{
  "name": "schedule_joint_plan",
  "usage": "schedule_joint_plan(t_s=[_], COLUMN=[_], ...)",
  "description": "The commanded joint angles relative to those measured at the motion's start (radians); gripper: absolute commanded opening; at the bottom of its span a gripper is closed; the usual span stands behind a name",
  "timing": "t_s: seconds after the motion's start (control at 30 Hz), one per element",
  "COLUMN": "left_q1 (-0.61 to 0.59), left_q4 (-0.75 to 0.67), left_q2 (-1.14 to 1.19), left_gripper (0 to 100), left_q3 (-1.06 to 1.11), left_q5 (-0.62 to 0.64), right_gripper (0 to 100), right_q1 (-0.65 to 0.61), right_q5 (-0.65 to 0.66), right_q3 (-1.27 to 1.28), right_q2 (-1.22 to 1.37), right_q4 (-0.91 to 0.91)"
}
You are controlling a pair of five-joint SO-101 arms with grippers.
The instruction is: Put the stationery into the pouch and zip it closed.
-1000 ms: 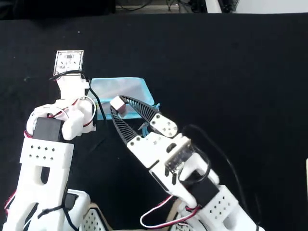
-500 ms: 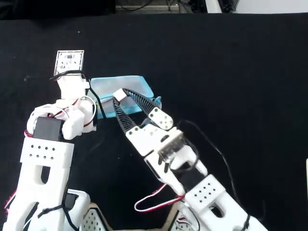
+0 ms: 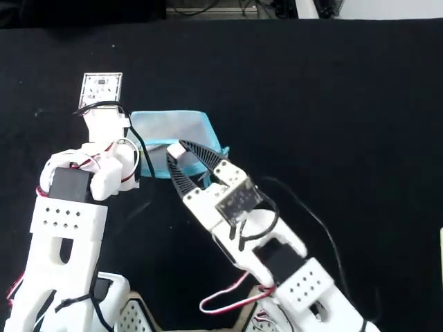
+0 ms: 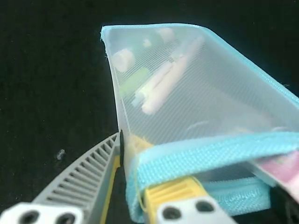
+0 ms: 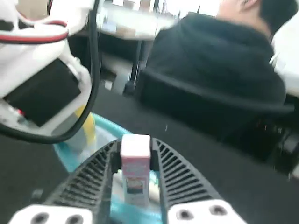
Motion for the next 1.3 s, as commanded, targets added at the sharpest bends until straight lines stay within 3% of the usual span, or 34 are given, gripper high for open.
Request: schedule_joint_plan(t_s=[0.0, 0.1, 0.33, 0.47, 0.6, 0.93, 1.27], left_q1=[0.001, 0.002, 0.001, 0.001, -0.001, -0.053, -0.113], left_q4=[-0.015, -0.015, -0.015, -0.015, -0.015, -0.018, -0.037], left_q2=[-0.002, -0.002, -0.002, -0.002, -0.002, -0.012, -0.002], left_gripper=[3, 3, 3, 3, 3, 3, 3], left_q3=[-0.001, -0.001, -0.001, -0.001, -0.001, -0.016, -0.03], left_q5=[0.008, 0.008, 0.008, 0.008, 0.005, 0.0, 0.0], right_gripper=[18.6, 23.0, 19.7, 19.4, 19.8, 19.8, 19.8], right_q1=[0.006, 0.006, 0.026, 0.15, 0.264, 0.203, 0.158], right_q5=[-0.005, -0.005, -0.005, -0.005, -0.005, 0.002, -0.003], right_q3=[-0.16, -0.231, -0.349, -0.401, -0.38, -0.12, 0.16], right_q2=[-0.062, -0.105, -0.208, -0.18, -0.062, 0.01, 0.01], right_q4=[0.319, 0.453, 0.626, 0.756, 0.769, 0.522, 0.048])
